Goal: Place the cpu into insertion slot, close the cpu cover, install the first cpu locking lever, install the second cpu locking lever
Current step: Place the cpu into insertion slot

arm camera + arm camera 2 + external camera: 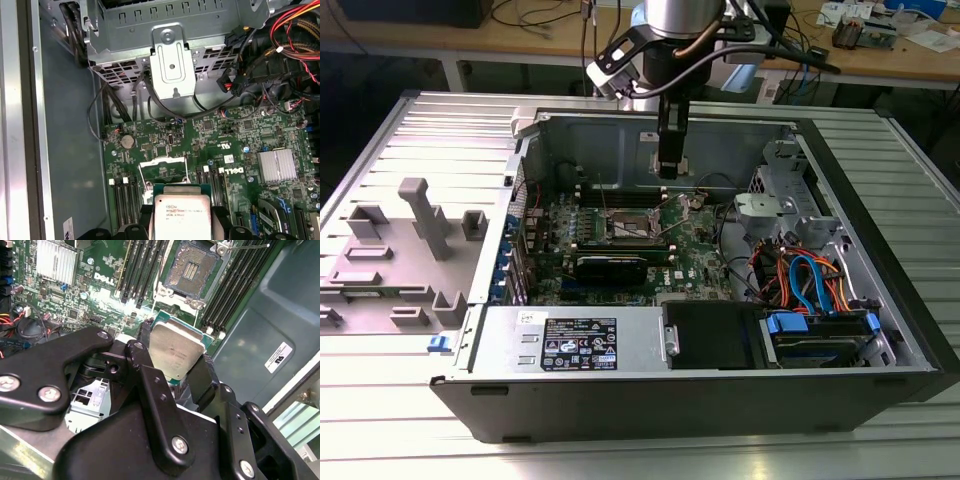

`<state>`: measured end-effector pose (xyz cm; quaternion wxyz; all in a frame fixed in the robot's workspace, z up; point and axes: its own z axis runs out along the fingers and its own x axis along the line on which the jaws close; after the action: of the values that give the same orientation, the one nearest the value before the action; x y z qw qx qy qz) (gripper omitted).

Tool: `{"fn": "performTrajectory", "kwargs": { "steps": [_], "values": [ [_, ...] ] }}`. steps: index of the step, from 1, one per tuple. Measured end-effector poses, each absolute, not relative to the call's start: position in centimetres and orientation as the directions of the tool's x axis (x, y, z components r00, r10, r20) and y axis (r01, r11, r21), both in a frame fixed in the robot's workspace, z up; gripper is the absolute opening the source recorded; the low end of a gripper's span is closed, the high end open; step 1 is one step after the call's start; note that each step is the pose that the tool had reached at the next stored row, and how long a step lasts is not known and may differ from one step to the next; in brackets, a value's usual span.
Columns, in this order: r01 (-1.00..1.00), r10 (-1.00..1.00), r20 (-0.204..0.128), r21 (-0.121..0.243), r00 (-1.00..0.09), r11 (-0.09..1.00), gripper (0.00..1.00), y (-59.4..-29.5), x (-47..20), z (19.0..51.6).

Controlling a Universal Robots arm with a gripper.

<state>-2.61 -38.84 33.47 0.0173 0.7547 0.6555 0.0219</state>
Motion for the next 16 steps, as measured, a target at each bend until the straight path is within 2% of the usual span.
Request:
{"fn": "performTrajectory", "kwargs": {
  "steps": [8, 11, 16],
  "values": [
    [0.992, 0.994, 0.01, 0.055, 0.111, -0.112, 0.54, -38.8, -3.3, 32.5],
    [0.998, 0.999, 0.009, 0.055, 0.037, -0.038, 0.54, -38.8, -3.4, 32.2],
    [0.998, 0.999, 0.009, 0.056, 0.036, -0.036, 0.54, -38.8, -3.4, 32.2]
  ]
}}
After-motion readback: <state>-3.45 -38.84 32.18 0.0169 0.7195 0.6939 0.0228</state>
